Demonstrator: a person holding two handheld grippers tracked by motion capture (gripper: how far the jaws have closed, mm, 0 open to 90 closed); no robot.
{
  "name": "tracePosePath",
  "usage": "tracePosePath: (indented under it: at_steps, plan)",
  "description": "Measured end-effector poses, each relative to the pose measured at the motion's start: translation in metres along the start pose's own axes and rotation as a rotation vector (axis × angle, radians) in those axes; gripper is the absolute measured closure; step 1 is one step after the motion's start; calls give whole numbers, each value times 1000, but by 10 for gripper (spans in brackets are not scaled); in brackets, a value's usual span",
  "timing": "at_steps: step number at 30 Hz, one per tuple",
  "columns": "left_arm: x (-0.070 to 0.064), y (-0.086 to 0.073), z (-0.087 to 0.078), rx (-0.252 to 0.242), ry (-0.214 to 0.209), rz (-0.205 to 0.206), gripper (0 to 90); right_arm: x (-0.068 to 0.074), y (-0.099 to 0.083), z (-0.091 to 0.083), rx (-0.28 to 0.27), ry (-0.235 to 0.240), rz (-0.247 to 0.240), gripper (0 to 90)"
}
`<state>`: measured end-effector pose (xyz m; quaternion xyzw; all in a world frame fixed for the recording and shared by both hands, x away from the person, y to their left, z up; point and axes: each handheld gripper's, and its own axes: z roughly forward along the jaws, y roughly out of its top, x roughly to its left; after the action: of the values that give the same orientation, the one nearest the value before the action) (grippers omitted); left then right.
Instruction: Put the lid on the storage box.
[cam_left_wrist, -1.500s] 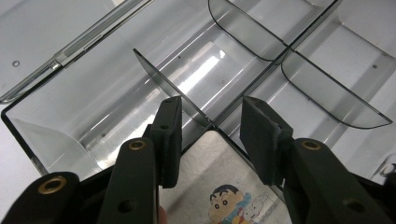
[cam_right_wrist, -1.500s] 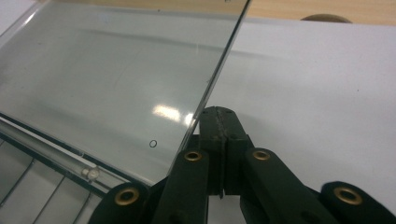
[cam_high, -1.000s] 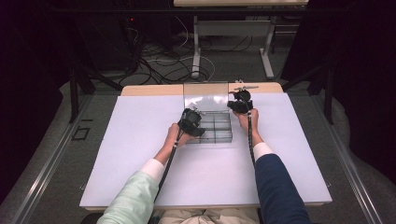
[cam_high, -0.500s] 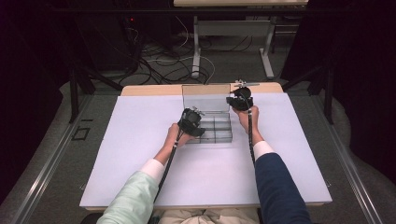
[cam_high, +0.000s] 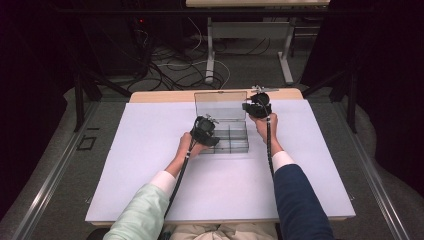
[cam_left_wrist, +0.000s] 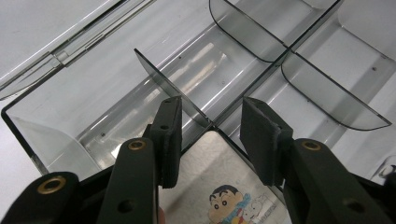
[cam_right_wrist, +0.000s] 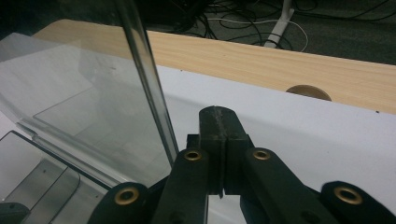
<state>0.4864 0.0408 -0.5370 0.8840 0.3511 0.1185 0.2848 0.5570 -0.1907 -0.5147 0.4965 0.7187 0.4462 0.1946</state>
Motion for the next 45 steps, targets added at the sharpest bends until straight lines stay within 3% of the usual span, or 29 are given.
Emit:
tracePosePath:
  at_steps: [13,17,26,32,37,45]
  plan:
    - [0,0,-1,-24,6,-3,574,1,0,-4,-11,2,-9,900]
    - [-3,2,-12,-93,11,-10,479,2,1,-6,-11,7,-19,900]
    - [-2,-2,-58,-152,22,-1,210,3,2,-8,-8,11,-37,900]
    - [-5,-20,-92,-200,23,-3,152,4,2,-9,-3,9,-37,900]
    - [-4,-45,-109,-160,30,18,108,4,2,-10,5,0,-48,900]
    - [-2,-90,-111,-71,27,-1,62,6,2,-12,12,-1,-58,900]
